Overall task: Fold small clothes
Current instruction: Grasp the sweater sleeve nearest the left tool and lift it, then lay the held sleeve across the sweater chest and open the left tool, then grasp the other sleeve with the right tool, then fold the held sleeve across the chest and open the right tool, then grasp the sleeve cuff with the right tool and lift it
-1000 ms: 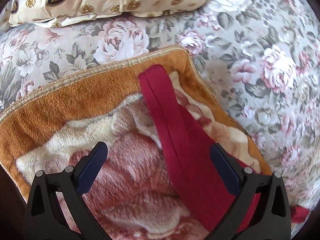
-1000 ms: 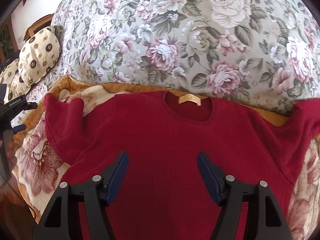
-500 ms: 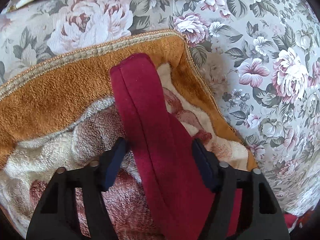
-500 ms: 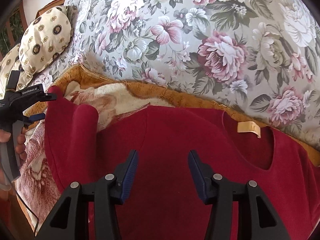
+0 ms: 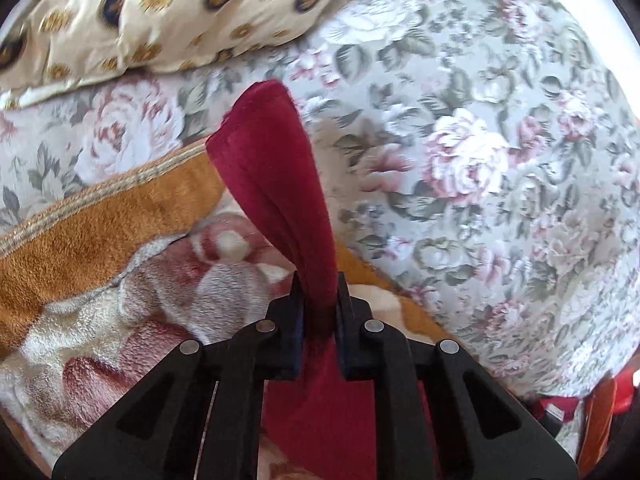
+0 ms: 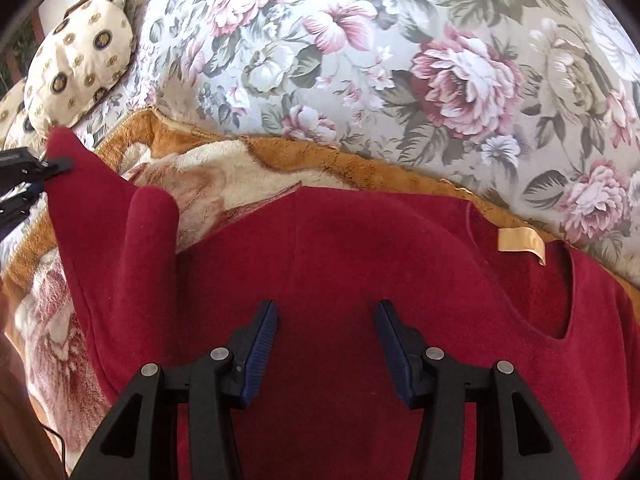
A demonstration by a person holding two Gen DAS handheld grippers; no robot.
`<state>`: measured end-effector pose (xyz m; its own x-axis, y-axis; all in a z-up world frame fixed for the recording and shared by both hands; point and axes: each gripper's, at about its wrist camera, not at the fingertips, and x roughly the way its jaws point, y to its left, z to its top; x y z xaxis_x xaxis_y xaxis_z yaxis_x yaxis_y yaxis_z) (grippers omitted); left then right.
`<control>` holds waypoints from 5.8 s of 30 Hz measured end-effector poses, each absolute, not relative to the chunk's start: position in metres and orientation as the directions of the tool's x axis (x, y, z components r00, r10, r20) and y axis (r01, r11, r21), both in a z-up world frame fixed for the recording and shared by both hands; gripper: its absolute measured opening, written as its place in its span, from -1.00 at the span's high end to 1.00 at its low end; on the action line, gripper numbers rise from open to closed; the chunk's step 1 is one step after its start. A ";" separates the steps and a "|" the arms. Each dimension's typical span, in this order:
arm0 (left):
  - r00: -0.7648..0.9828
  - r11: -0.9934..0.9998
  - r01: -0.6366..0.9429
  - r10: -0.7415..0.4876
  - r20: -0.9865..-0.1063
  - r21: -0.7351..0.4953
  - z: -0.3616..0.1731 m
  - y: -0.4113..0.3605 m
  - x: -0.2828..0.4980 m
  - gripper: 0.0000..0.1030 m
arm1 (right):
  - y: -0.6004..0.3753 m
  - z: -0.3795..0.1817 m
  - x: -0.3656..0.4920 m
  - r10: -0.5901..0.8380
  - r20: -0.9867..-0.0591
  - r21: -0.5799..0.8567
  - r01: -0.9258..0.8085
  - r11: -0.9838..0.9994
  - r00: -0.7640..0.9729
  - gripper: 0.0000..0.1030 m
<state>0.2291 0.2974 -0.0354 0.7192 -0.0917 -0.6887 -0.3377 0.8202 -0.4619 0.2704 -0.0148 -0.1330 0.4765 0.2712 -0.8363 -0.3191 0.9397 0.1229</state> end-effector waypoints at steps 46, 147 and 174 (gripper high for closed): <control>0.600 0.968 0.232 -0.223 -0.768 -0.099 -0.062 0.041 0.140 -0.15 | -0.216 -0.111 0.186 0.329 -0.856 0.283 -0.172 0.944 0.399 0.01; 0.488 0.959 0.196 -0.278 -0.827 -0.206 -0.075 0.023 0.115 0.25 | -0.221 -0.109 0.084 0.159 -0.847 0.009 -0.286 0.958 0.506 0.80; 0.417 0.915 0.246 -0.397 -0.817 -0.319 -0.095 -0.105 0.181 0.01 | -0.418 -0.088 0.108 0.115 -0.791 0.200 0.077 0.977 0.601 0.23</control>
